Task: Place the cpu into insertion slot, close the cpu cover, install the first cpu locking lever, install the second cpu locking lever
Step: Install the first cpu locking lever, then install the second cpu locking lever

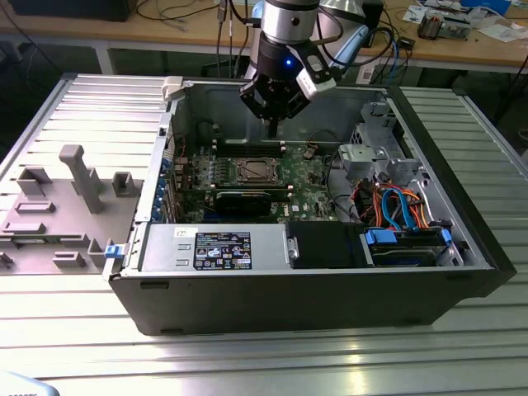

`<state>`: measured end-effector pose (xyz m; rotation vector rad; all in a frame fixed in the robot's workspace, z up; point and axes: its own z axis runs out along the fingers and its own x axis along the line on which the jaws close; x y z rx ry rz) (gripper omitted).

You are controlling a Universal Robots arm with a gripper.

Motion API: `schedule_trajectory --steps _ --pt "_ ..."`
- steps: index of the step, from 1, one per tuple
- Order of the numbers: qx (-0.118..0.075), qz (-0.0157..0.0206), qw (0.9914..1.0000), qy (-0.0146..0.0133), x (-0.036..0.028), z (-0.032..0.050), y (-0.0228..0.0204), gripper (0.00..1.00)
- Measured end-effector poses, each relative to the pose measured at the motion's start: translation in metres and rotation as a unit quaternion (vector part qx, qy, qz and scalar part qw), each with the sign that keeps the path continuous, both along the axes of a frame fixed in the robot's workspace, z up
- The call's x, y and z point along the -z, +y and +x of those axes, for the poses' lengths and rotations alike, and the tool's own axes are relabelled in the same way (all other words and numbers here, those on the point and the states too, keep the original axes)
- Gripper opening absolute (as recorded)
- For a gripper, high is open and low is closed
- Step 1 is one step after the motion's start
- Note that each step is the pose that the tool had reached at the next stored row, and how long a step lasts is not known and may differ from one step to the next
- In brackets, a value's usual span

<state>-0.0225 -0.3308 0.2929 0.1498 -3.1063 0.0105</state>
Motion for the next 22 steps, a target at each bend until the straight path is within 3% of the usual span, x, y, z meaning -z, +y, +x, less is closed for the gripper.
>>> schedule_trajectory --steps 7,9,15,17,22 --pt "0.0 0.0 1.0 0.0 -0.0002 0.0 0.0 0.11" --pt "0.0 0.0015 1.0 0.0001 -0.0005 -0.0001 -0.0001 0.11" --pt "0.0 0.0155 0.99988 0.0 -0.0002 -0.0013 -0.0005 0.11" --pt "0.0 0.0231 0.99973 0.0 -0.0001 -0.0022 -0.0006 0.11" --pt "0.0 0.0287 0.99959 0.0 0.0002 -0.0027 -0.0007 0.11"
